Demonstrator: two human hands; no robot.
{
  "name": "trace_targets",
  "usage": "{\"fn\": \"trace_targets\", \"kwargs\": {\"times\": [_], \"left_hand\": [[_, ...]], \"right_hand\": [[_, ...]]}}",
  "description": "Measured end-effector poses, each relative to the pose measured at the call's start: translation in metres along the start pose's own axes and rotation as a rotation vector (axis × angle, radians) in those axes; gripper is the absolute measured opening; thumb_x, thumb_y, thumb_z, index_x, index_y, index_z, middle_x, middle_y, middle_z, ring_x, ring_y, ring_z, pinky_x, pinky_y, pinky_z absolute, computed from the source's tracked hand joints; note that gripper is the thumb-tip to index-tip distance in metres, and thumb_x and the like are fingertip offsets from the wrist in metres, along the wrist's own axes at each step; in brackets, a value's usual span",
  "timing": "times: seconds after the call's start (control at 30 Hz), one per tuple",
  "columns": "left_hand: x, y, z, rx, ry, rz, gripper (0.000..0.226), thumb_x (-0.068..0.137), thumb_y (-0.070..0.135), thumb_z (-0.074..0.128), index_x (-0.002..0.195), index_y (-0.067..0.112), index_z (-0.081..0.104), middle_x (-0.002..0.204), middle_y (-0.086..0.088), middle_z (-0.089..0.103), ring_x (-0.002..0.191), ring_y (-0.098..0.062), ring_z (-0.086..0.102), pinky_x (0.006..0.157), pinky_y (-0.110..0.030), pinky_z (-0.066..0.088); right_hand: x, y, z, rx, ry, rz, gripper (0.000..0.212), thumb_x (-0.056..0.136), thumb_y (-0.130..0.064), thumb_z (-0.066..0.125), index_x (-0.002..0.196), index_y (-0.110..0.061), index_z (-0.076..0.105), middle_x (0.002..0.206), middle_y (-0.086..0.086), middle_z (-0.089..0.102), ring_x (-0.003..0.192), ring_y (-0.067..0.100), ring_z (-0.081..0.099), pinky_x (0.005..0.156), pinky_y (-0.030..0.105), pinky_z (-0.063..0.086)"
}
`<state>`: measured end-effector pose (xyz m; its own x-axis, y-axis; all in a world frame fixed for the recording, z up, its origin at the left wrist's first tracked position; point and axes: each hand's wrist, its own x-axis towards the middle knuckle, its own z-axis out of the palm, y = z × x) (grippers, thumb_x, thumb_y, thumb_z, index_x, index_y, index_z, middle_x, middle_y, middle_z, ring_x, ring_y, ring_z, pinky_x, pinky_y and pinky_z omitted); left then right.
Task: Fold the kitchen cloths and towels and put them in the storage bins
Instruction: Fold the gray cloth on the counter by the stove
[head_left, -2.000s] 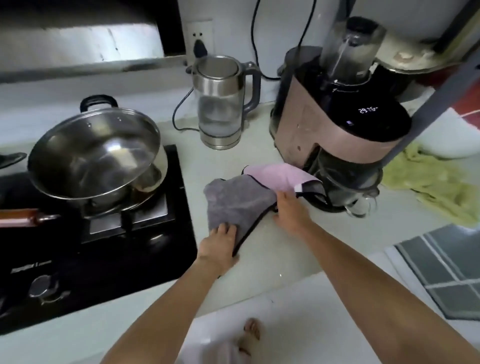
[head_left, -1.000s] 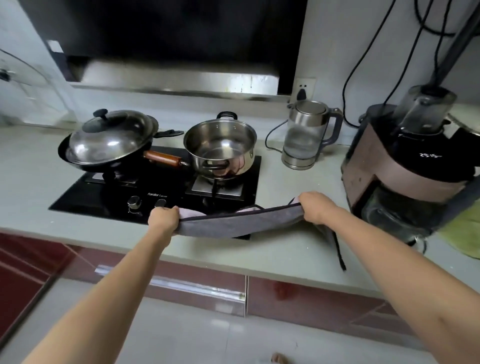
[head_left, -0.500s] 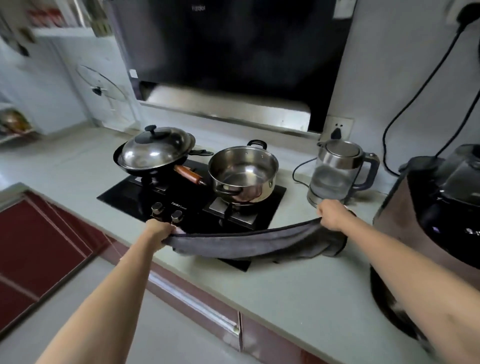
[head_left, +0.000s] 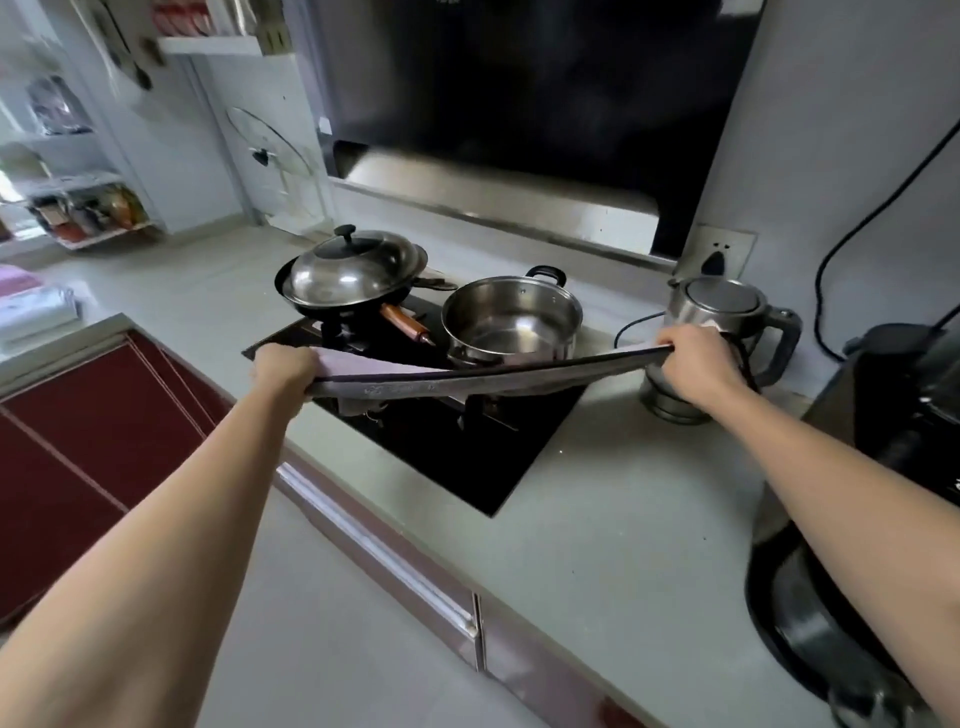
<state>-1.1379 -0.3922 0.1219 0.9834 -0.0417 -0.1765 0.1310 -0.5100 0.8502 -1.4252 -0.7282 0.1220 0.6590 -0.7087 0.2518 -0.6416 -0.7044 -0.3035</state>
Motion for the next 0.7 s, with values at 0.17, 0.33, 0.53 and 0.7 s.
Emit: {"fn": "trace_targets", "kwargs": {"times": [0.17,0.33,0.53,0.7], "left_hand": [[-0.036,-0.109,0.032,0.234,-0.114,-0.156,0.015,0.087,0.009,0.054,0.088,-0.006,0.056,0.079,-0.019,0.056,0.063,-0.029,0.053,0.049,-0.029,0.045],[-0.074,-0.204,0.058,0.335,-0.263,-0.282,0.014,0.091,0.008,0.05,0.083,-0.004,0.055,0.07,-0.015,0.05,0.052,-0.023,0.044,0.037,-0.026,0.036],[-0.076,-0.229,0.059,0.298,-0.263,-0.223,0.015,0.091,0.015,0.057,0.086,0.001,0.059,0.08,-0.015,0.051,0.07,-0.026,0.047,0.058,-0.033,0.042],[-0.083,-0.205,0.053,-0.15,-0.363,-0.222,0.017,0.087,0.021,0.067,0.1,0.009,0.066,0.089,-0.006,0.066,0.08,-0.022,0.061,0.072,-0.035,0.053]], "right_hand": [[-0.062,0.039,0.082,-0.147,-0.346,0.068,0.036,0.073,-0.001,0.051,0.1,-0.018,0.069,0.112,0.012,0.066,0.106,0.032,0.058,0.086,0.031,0.048],[-0.12,0.057,0.147,-0.321,-0.836,0.031,0.033,0.086,-0.004,0.048,0.117,-0.007,0.06,0.127,0.012,0.057,0.115,0.028,0.054,0.091,0.025,0.042],[-0.106,0.023,0.153,-0.538,-0.929,0.062,0.036,0.087,-0.009,0.046,0.121,-0.008,0.057,0.13,0.013,0.055,0.115,0.03,0.056,0.092,0.033,0.046],[-0.091,-0.082,0.167,0.208,-0.722,0.0,0.025,0.091,-0.015,0.049,0.07,-0.006,0.06,0.078,0.015,0.061,0.074,0.028,0.059,0.065,0.031,0.046]]}}
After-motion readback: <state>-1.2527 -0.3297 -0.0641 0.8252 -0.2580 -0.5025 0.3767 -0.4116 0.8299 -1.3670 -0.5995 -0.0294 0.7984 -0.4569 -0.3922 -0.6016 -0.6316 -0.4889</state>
